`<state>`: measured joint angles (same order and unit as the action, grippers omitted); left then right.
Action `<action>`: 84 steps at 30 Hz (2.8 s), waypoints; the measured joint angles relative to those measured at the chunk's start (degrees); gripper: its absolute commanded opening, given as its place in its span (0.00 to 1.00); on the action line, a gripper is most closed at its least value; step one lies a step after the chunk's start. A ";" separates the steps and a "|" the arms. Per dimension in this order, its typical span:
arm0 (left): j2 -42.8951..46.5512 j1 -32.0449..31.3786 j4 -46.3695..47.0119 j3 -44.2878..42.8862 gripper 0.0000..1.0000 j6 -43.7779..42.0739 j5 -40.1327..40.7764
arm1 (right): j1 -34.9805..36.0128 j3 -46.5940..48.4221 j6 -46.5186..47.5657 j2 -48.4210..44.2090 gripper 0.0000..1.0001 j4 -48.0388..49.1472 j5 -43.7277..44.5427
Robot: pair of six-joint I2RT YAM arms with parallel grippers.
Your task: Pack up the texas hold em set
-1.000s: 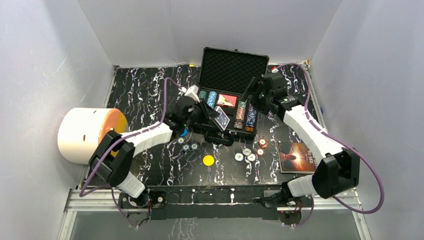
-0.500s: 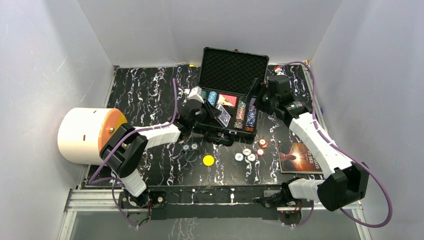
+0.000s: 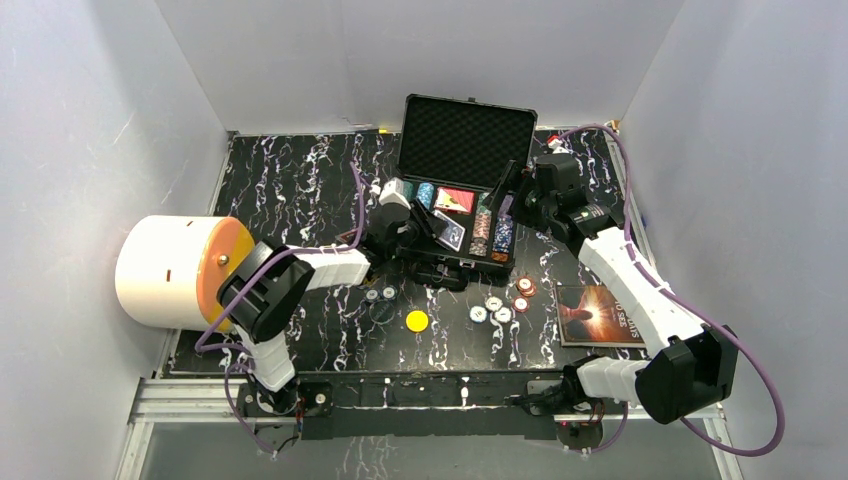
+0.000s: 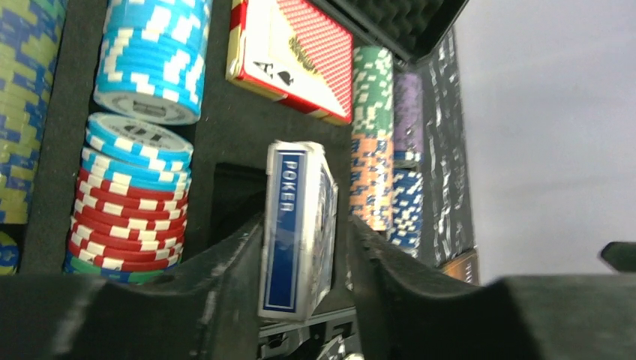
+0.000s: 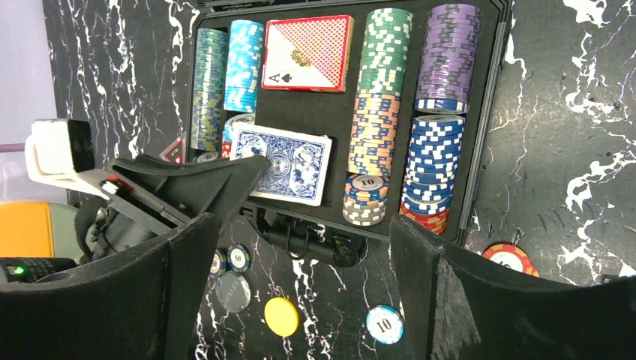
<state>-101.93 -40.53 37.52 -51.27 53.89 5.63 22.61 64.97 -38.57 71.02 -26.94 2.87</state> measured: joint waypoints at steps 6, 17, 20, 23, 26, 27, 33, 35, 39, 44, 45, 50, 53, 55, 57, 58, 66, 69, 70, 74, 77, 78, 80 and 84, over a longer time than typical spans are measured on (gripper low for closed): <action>-0.15 -0.59 -6.45 -0.79 0.65 -3.80 0.50 | 0.02 0.00 0.26 0.02 0.93 0.04 0.00; 7.58 -1.05 -25.53 -7.65 0.62 -10.91 9.97 | 0.00 -0.15 1.33 0.26 0.93 0.13 0.31; 8.57 -0.90 -27.54 -7.72 0.47 -11.39 10.84 | 0.02 -0.90 1.53 0.17 0.93 0.24 0.96; 8.37 -0.85 -28.33 -7.74 0.42 -12.00 9.55 | 0.02 -1.53 1.55 0.15 0.93 0.11 1.29; 7.13 -0.85 -29.03 -8.46 0.41 -12.61 7.52 | 0.02 -2.08 1.57 -0.13 0.93 0.04 1.51; 6.58 -0.85 -29.14 -8.85 0.41 -12.79 7.04 | 0.02 -2.10 1.55 -0.20 0.93 0.00 1.62; 2.23 -0.85 -29.88 -11.58 0.32 -13.49 3.85 | 0.02 -2.19 1.55 -1.16 0.93 0.04 2.01; 1.86 -0.81 -29.86 -12.11 0.29 -13.55 2.99 | 0.02 -2.21 1.55 -1.36 0.93 0.04 2.12; 1.18 -0.81 -29.88 -12.44 0.25 -13.86 1.84 | 0.02 -2.45 1.55 -1.40 0.93 0.07 2.21; 0.72 -0.81 -29.68 -12.68 0.40 -13.88 0.92 | 0.02 -2.97 1.55 -1.42 0.93 0.04 2.34; 0.72 -0.81 -29.73 -12.92 0.42 -13.73 0.87 | 0.02 -2.97 1.53 -1.44 0.93 0.07 2.34; 0.72 -0.83 -32.15 -14.73 0.52 -14.40 1.44 | 0.00 -2.97 1.55 -1.57 0.93 0.09 2.25; 0.74 -0.83 -34.36 -16.02 0.56 -14.93 2.93 | 0.02 -2.97 1.55 -1.57 0.93 0.09 1.90; 0.74 -0.81 -35.71 -16.61 0.57 -15.19 3.85 | 0.02 -2.97 1.55 -1.57 0.93 0.09 1.79; 0.74 -0.79 -37.16 -17.16 0.56 -15.56 4.59 | 0.00 -2.97 1.55 -1.55 0.93 0.09 1.62; 0.74 -0.76 -37.66 -17.27 0.55 -15.61 4.85 | 0.02 -2.97 1.55 -1.55 0.93 0.09 1.55; 0.37 -0.55 -38.75 -17.29 0.30 -16.31 4.13 | 0.02 -2.97 1.62 -1.55 0.93 0.09 1.46; -0.76 -0.50 -38.62 -17.51 0.29 -16.83 3.98 | 0.02 -2.97 1.77 -1.55 0.93 0.09 1.49; -1.18 -0.50 -38.56 -17.55 0.29 -16.87 3.98 | 0.02 -2.97 1.79 -1.55 0.93 0.09 1.49; -1.81 -0.44 -38.25 -17.86 0.26 -17.00 3.76 | 0.02 -2.97 2.01 -1.55 0.93 0.09 1.49; -1.92 -0.39 -37.90 -17.86 0.18 -17.18 2.60 | 0.02 -2.97 2.21 -1.55 0.93 0.09 1.51; -1.95 -0.35 -37.73 -17.86 0.17 -17.25 2.08 | 0.02 -2.97 2.29 -1.55 0.93 0.09 1.51; -2.36 -0.31 -37.55 -17.88 0.15 -17.27 1.40 | 0.02 -2.97 2.40 -1.55 0.93 0.09 1.51; -3.21 0.26 -37.46 -17.86 0.16 -16.68 0.33 | 0.02 -2.97 2.56 -1.55 0.93 0.09 1.53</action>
<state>-105.14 -40.27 0.05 -69.12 37.21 5.96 22.63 62.00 -36.01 69.47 -26.85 4.40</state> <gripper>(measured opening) 0.162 0.931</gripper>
